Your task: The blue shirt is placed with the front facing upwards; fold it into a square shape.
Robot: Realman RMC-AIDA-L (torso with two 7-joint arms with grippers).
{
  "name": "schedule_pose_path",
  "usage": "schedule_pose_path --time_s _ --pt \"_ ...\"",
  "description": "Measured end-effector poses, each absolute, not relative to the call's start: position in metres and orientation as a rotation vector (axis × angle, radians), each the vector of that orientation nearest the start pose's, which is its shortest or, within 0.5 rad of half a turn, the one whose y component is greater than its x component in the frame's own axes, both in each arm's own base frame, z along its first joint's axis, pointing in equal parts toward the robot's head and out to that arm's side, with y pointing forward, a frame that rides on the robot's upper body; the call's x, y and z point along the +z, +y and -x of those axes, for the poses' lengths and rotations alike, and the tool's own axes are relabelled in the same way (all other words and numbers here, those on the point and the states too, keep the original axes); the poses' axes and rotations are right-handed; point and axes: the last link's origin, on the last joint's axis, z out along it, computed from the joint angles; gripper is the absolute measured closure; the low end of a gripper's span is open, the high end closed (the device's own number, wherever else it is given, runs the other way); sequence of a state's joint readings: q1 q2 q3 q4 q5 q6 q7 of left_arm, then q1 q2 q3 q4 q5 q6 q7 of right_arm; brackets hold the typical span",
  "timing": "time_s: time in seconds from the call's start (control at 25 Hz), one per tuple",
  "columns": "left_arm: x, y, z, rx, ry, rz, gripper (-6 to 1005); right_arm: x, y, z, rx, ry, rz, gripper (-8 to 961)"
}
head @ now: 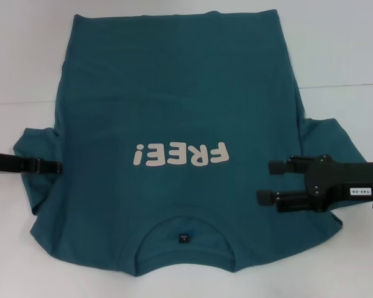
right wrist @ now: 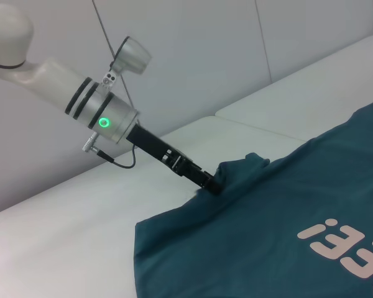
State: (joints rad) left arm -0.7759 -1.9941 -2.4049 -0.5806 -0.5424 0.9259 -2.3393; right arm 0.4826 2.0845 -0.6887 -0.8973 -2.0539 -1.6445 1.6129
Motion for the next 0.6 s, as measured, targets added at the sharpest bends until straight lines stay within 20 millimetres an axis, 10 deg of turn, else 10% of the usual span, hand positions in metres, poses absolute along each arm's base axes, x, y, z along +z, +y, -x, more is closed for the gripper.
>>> schedule_pose_path --time_s 0.6 --pt "0.022 0.445 0.267 -0.069 -1.169 2.112 210 0.035 0.327 -0.256 0.619 0.719 2.731 50"
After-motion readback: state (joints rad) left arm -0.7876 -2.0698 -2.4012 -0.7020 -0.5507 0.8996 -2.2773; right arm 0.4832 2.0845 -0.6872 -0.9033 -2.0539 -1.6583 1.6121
